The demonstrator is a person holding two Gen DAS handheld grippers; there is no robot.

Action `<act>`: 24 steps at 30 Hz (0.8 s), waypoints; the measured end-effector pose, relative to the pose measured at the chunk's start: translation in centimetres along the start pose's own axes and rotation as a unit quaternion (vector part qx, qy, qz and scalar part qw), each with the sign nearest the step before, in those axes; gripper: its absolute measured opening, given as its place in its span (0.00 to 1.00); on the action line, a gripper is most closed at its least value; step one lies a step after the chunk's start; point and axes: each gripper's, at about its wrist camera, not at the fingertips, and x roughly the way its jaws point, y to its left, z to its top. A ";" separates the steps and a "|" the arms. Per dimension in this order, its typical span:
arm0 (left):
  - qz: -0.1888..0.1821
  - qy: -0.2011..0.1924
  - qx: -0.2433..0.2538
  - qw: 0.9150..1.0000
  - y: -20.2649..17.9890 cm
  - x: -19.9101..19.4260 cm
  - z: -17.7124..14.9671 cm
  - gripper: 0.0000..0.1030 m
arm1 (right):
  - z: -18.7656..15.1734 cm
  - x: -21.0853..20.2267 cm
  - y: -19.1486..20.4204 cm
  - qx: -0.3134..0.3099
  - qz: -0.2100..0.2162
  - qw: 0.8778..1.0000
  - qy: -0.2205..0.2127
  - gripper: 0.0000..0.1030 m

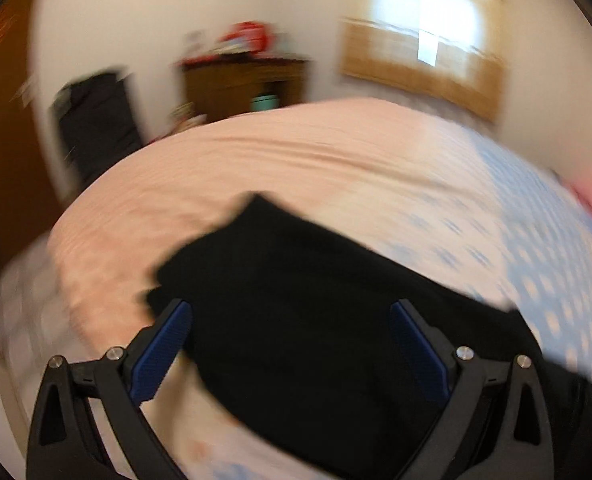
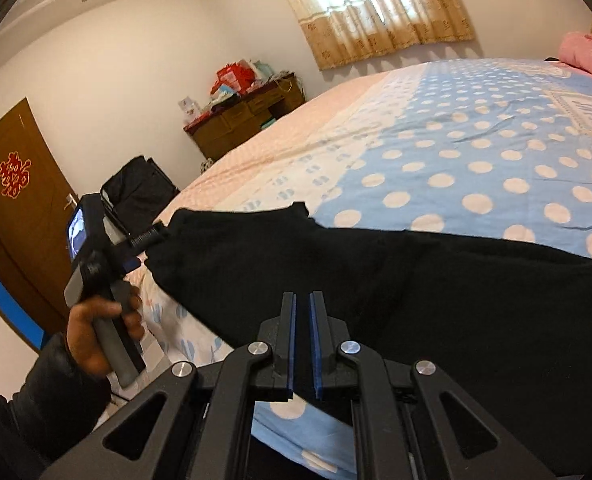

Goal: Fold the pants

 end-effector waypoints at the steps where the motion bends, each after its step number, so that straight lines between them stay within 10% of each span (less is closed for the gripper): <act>1: 0.011 0.001 -0.033 0.999 1.5 0.3 0.3 0.94 | 0.0 0.1 0.0 0.000 0.001 1.000 0.001 0.07; 12: 0.040 0.018 -0.045 0.998 2.5 2.7 -0.4 0.77 | -0.1 0.3 -0.7 0.021 -0.003 1.000 0.006 0.07; 19: -0.005 0.025 -0.050 0.998 2.6 2.3 -0.1 0.34 | -0.2 0.4 -1.3 0.045 0.000 0.999 0.006 0.07; 24: -0.014 0.028 -0.047 0.998 1.9 2.4 0.0 0.23 | -0.3 -0.3 -1.9 0.055 -0.007 0.998 -0.005 0.07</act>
